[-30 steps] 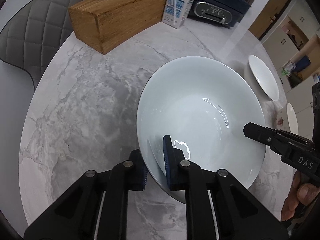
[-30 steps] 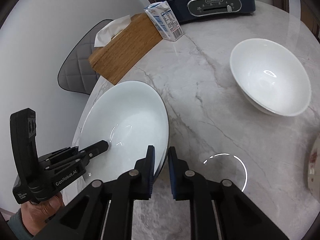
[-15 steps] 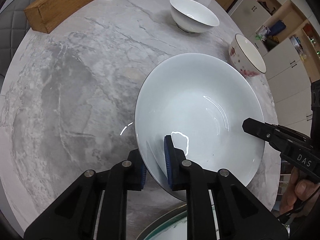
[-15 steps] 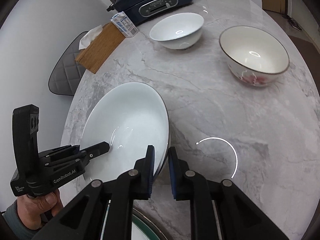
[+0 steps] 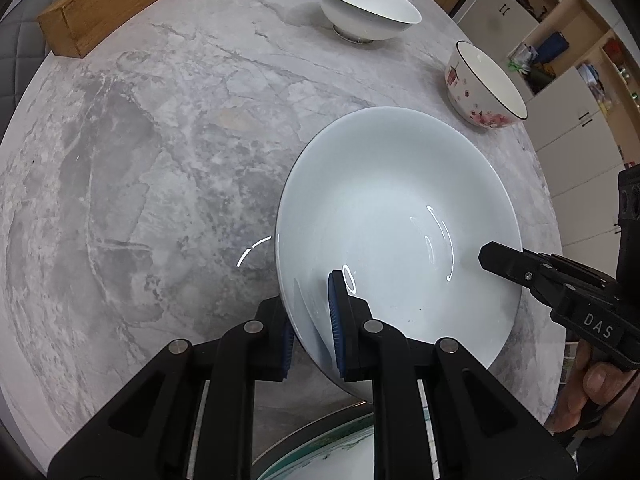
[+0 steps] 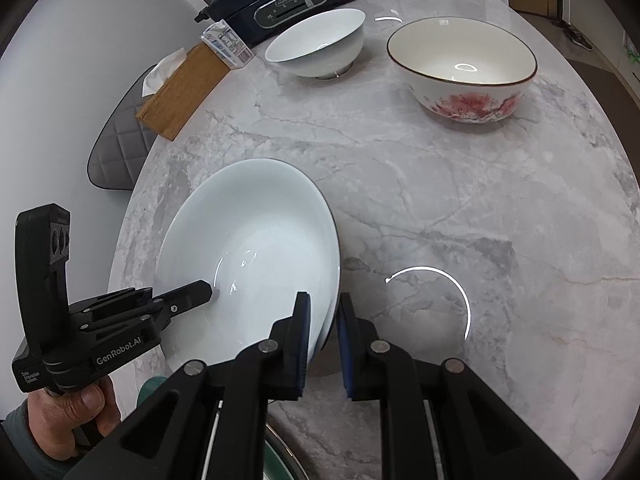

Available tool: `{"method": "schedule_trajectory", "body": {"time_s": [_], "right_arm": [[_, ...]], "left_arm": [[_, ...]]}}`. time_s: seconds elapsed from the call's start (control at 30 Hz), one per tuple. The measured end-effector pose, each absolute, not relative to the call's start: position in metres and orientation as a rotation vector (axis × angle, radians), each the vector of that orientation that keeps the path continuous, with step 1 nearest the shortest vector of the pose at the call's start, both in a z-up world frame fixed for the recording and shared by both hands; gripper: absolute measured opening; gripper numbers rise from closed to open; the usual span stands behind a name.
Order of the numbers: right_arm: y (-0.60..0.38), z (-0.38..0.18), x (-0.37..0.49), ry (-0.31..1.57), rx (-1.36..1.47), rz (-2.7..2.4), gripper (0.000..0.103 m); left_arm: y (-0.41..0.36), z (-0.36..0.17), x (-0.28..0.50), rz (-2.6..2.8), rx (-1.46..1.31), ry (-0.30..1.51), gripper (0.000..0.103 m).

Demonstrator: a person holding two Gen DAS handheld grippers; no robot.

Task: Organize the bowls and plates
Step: 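Close both grippers on the white bowl rim and lift it, then lower the white bowl onto the plate stack and open both grippers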

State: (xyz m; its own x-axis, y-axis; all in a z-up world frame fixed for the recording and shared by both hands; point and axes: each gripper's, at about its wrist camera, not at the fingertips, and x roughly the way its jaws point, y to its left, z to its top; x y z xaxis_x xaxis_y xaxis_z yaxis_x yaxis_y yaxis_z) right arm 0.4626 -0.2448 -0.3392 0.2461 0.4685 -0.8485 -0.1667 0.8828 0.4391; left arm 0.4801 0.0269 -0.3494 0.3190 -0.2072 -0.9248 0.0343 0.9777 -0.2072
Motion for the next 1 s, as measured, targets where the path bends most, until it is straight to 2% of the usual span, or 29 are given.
{"method": "schedule_trajectory", "body": {"time_s": [0.03,0.07,0.1,0.13,0.17,0.2,0.23,0.27,0.33,0.4,0.53,0.73,0.9,1.0], "right_arm": [[-0.245,-0.339,0.463,1.25,0.284,0.442,0.016],[-0.245,-0.339,0.463,1.249,0.287,0.445,0.017],[-0.245,-0.339,0.462,1.247,0.29,0.45,0.019],[-0.245,-0.337,0.462,1.242,0.287,0.452,0.021],[-0.246,-0.334,0.461,1.232,0.286,0.455,0.035],[-0.248,-0.33,0.459,1.215,0.293,0.457,0.045],[-0.251,-0.324,0.457,1.195,0.302,0.455,0.063],[-0.255,-0.319,0.456,1.177,0.307,0.447,0.076],[-0.266,-0.307,0.454,1.15,0.335,0.429,0.083],[-0.279,-0.291,0.458,1.122,0.36,0.425,0.084],[-0.294,-0.252,0.489,1.056,0.315,0.428,0.091],[-0.286,-0.21,0.589,1.058,0.126,0.424,0.092],[-0.262,-0.22,0.679,1.189,0.077,0.418,0.089],[-0.25,-0.241,0.713,1.252,0.091,0.428,0.083]], "left_arm": [[0.027,-0.35,0.483,-0.164,-0.178,1.234,0.016],[0.029,-0.348,0.481,-0.158,-0.186,1.226,0.023],[0.031,-0.346,0.48,-0.149,-0.192,1.216,0.045],[0.035,-0.342,0.477,-0.143,-0.199,1.206,0.059],[0.041,-0.337,0.473,-0.135,-0.212,1.195,0.071],[0.048,-0.331,0.47,-0.125,-0.229,1.178,0.071],[0.053,-0.325,0.468,-0.118,-0.239,1.171,0.073],[0.059,-0.319,0.466,-0.111,-0.246,1.167,0.077],[0.074,-0.303,0.464,-0.093,-0.269,1.146,0.082],[0.087,-0.29,0.471,-0.101,-0.307,1.143,0.103],[0.101,-0.257,0.509,-0.104,-0.328,1.066,0.103],[0.073,-0.222,0.604,-0.1,-0.158,1.053,0.103],[0.043,-0.214,0.679,-0.064,-0.041,1.067,0.103],[0.034,-0.226,0.717,-0.029,-0.028,1.102,0.103]]}}
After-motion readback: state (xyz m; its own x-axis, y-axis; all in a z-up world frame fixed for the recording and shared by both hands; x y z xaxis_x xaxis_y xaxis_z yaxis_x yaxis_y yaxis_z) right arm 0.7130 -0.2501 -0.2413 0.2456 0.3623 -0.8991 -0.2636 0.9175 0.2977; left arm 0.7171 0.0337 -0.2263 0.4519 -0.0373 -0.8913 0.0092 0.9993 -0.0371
